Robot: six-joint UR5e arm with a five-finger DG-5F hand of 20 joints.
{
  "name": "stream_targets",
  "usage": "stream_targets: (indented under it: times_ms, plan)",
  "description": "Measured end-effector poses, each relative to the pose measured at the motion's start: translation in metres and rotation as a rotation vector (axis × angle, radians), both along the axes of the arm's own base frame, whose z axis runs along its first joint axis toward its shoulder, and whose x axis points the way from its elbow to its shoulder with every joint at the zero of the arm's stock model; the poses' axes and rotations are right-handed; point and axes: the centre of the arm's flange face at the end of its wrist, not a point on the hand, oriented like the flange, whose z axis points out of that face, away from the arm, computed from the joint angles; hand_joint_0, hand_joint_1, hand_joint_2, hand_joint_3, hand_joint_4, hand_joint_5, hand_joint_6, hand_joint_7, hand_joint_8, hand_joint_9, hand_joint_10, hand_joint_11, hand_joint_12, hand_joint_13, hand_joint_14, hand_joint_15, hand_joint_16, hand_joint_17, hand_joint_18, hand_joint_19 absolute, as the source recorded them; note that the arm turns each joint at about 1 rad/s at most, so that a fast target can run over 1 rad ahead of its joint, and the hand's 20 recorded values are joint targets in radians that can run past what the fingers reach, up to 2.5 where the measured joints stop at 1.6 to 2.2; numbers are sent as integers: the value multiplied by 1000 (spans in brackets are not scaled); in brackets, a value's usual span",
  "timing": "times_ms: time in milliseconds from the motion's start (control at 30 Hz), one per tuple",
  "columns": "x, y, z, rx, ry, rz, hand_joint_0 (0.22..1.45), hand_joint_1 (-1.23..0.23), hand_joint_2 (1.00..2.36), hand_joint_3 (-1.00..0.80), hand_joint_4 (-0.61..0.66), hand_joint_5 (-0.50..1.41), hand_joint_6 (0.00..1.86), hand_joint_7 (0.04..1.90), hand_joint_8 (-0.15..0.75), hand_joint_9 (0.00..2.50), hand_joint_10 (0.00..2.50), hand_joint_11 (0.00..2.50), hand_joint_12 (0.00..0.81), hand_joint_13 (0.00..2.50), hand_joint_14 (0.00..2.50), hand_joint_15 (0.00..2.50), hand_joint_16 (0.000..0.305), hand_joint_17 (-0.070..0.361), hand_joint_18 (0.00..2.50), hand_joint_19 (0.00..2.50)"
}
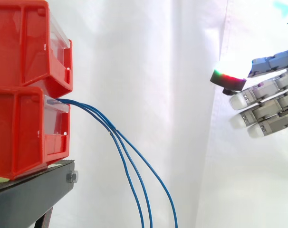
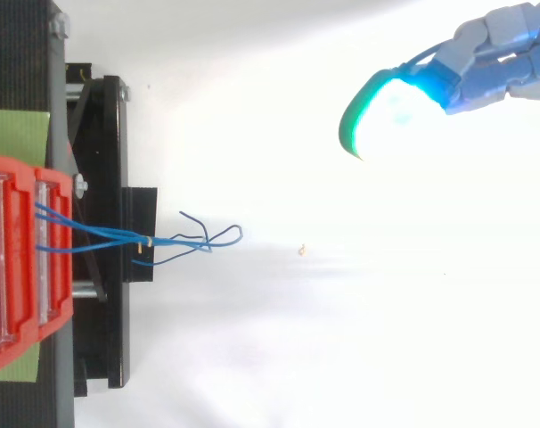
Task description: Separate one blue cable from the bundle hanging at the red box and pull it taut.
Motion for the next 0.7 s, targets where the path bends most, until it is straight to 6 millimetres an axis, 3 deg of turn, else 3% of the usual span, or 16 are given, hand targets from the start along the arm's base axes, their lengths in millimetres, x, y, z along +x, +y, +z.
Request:
stream_targets:
  times_ms: [500,700]
  plan:
    - [-4,-4,-3,-105,48,-49,411,-461,1000,-500,132,-277,501,677,272,240,0,0,387,0,0,0,61,137,0,34]
    - [1,-3,-16,-103,63,-63,421,-600,1000,-500,126,-279,502,682,269,212,0,0,376,0,0,0,54,122,0,0]
